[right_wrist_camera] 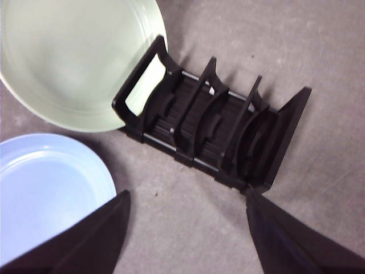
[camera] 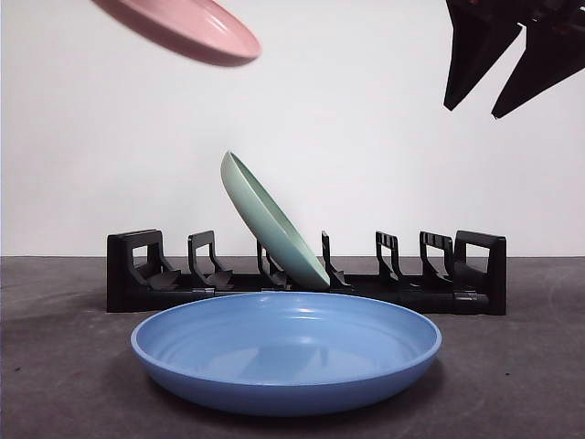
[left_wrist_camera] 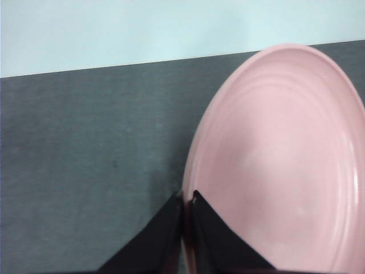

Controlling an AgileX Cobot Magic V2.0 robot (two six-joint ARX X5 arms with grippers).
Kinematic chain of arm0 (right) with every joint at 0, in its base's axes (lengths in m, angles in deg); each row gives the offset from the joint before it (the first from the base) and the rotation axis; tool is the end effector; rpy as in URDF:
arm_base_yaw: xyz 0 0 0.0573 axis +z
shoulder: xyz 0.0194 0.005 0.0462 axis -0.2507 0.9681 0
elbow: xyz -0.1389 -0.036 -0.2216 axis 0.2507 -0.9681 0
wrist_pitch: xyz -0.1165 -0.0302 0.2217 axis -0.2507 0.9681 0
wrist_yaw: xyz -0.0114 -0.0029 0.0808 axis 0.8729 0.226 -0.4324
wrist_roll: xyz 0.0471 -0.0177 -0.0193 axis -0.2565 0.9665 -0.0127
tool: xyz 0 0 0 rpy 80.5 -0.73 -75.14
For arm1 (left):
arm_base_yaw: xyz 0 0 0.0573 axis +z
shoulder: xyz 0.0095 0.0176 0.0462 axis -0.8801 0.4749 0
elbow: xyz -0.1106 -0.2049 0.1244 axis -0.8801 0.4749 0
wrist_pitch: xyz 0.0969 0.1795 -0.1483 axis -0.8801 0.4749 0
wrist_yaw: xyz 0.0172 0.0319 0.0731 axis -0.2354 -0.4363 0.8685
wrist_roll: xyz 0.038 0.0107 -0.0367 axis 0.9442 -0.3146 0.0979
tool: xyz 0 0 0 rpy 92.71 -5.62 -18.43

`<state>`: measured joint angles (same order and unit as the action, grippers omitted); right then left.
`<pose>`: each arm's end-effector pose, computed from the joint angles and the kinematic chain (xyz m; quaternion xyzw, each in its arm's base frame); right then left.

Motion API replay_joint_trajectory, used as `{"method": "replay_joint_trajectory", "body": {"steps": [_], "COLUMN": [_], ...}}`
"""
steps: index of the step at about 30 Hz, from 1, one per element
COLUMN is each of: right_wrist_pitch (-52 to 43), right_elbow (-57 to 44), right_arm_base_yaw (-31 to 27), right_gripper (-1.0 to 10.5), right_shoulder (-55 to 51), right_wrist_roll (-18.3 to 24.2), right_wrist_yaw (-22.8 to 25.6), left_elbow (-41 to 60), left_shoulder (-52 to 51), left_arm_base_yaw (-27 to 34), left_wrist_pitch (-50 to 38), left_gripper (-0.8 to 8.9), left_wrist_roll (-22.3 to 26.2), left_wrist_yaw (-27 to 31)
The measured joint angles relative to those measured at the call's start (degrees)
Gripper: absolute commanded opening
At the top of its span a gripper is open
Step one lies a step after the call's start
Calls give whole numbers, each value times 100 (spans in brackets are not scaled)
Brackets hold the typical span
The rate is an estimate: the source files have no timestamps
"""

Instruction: Place the plate

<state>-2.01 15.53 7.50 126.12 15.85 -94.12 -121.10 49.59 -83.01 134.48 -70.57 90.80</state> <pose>0.2260 0.0940 0.3174 -0.0538 0.3725 0.2150 0.9012 0.2345 -0.0852 0.4553 0.0234 0.2781 -0.0595 0.9584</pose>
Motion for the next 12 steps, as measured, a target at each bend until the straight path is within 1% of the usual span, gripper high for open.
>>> {"method": "replay_joint_trajectory", "body": {"steps": [2,4,7,12], "right_wrist_pitch": [13,24,24,26], "right_elbow": [0,0,0,0], "right_arm_base_yaw": [0,0,0,0], "right_gripper": [318,318,318,318], "right_shoulder": [0,0,0,0], "right_wrist_roll": [-2,-2,-2,-2], "right_wrist_yaw": [0,0,0,0], "left_elbow": [1047,1867,2918,4100], "left_shoulder": [-586,-1069,-1711,-2590], "left_arm_base_yaw": [-114,-234,-461,-870], "left_wrist_pitch": [-579,-868,-925,-957], "left_gripper": [15,15,15,14], "left_wrist_roll": [-149,-341,-693,-1384], "left_wrist_yaw": [-39,-66,-83,-107]}}
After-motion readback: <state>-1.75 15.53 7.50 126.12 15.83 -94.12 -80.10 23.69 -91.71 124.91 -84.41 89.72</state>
